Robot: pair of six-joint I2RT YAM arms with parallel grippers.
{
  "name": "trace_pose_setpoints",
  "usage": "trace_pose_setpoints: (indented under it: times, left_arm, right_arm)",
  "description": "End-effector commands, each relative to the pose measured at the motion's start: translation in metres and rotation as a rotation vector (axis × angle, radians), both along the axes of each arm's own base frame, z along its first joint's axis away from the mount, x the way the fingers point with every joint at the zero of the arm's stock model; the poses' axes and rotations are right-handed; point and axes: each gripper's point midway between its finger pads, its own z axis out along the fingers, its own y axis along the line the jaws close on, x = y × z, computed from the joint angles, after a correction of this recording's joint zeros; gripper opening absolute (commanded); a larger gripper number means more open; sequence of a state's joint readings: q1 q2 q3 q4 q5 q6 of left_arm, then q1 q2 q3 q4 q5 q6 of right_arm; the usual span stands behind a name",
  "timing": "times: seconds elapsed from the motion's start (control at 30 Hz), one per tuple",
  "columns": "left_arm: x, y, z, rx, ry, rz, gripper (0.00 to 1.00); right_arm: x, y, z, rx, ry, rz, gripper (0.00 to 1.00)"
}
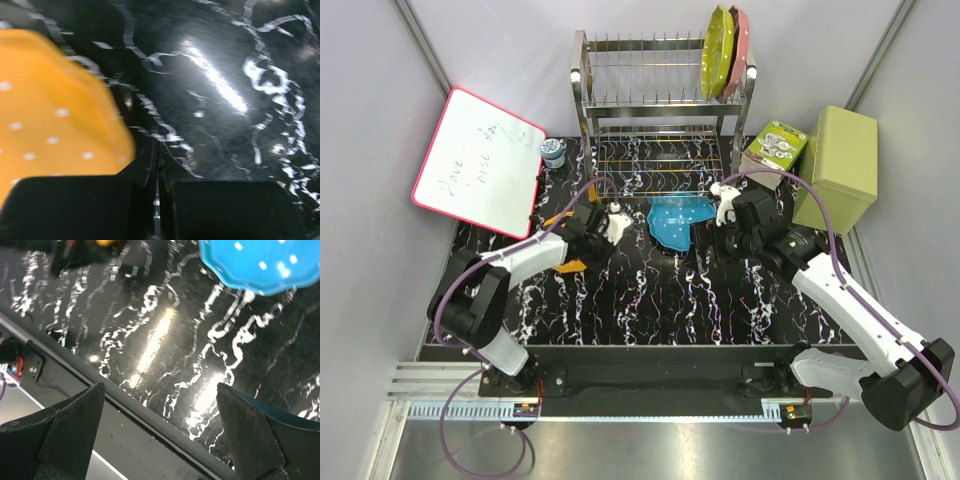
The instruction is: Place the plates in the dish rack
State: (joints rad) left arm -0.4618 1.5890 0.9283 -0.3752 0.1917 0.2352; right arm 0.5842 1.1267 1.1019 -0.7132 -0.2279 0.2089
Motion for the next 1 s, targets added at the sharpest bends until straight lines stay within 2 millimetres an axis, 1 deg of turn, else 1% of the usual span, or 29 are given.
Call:
trace_pose_setpoints:
  times: [0.0, 0.07, 0.13, 0.17, 0.2, 0.23, 0.27, 0.3, 0.33, 0.37, 0.4, 0.43, 0.47, 0.53, 0.67, 0.7, 0.77, 0.8, 0.87, 0.97]
  left_arm:
    - [-0.026, -0.028, -0.010, -0.038, 0.037, -0.077, 0.00]
    - [-0.030, -0.032, -0.008, -0.048, 0.032, -0.082, 0.00]
    - [-0.028, -0.035, -0.001, -0.058, 0.013, -0.075, 0.00]
    - [-0.025, -0.037, 0.006, -0.065, -0.006, -0.071, 0.00]
    - [-0.020, -0.036, 0.017, -0.073, -0.045, -0.068, 0.00]
    - [-0.014, -0.033, 0.025, -0.059, -0.081, -0.053, 0.00]
    - [-0.008, -0.031, 0.033, -0.053, -0.115, -0.041, 0.03]
    - [-0.002, -0.027, 0.040, -0.043, -0.148, -0.026, 0.21]
    - [0.005, -0.019, 0.043, -0.004, -0.173, 0.010, 0.39]
    - [0.010, -0.015, 0.046, 0.013, -0.192, 0.027, 0.63]
    - [0.014, -0.008, 0.047, 0.029, -0.204, 0.036, 0.75]
    - [0.017, -0.005, 0.046, 0.035, -0.209, 0.039, 0.77]
    - [0.018, -0.004, 0.045, 0.038, -0.208, 0.035, 0.78]
    - [0.019, -0.001, 0.039, 0.039, -0.184, 0.033, 0.77]
    - [0.023, 0.003, 0.025, 0.052, -0.138, 0.052, 0.70]
    - [0.024, 0.004, 0.017, 0.060, -0.120, 0.055, 0.68]
    - [0.027, 0.003, 0.013, 0.062, -0.108, 0.056, 0.65]
    - [0.027, 0.003, 0.007, 0.069, -0.093, 0.057, 0.65]
    - [0.027, 0.000, 0.002, 0.064, -0.074, 0.040, 0.59]
    - [0.016, -0.008, -0.004, 0.034, -0.027, -0.006, 0.42]
  right_arm:
    - [0.005, -0.006, 0.000, 0.063, 0.022, -0.068, 1.00]
    - [0.005, -0.010, -0.003, 0.066, 0.033, -0.080, 1.00]
    - [0.006, -0.013, -0.003, 0.064, 0.025, -0.083, 1.00]
    - [0.007, -0.014, -0.003, 0.064, 0.026, -0.089, 1.00]
    - [0.008, -0.015, -0.003, 0.063, 0.026, -0.093, 1.00]
    - [0.007, -0.016, -0.002, 0.065, 0.021, -0.092, 1.00]
    - [0.008, -0.017, -0.002, 0.065, 0.021, -0.095, 1.00]
    - [0.009, -0.018, -0.002, 0.065, 0.020, -0.099, 1.00]
    - [0.009, -0.018, -0.001, 0.067, 0.018, -0.099, 1.00]
    - [0.010, -0.019, -0.001, 0.067, 0.017, -0.101, 1.00]
    - [0.009, -0.019, -0.001, 0.064, 0.015, -0.097, 1.00]
    - [0.010, -0.019, -0.001, 0.063, 0.014, -0.098, 1.00]
    - [0.011, -0.019, -0.001, 0.061, 0.014, -0.097, 1.00]
    - [0.013, -0.020, 0.000, 0.060, 0.008, -0.098, 1.00]
    - [0.018, -0.023, 0.002, 0.051, -0.009, -0.109, 1.00]
    - [0.019, -0.024, 0.002, 0.049, -0.012, -0.112, 1.00]
    - [0.021, -0.025, 0.003, 0.050, -0.015, -0.118, 1.00]
    - [0.021, -0.026, 0.003, 0.049, -0.015, -0.118, 1.00]
    - [0.021, -0.028, 0.003, 0.048, -0.018, -0.123, 1.00]
    - [0.021, -0.030, 0.000, 0.044, -0.014, -0.128, 1.00]
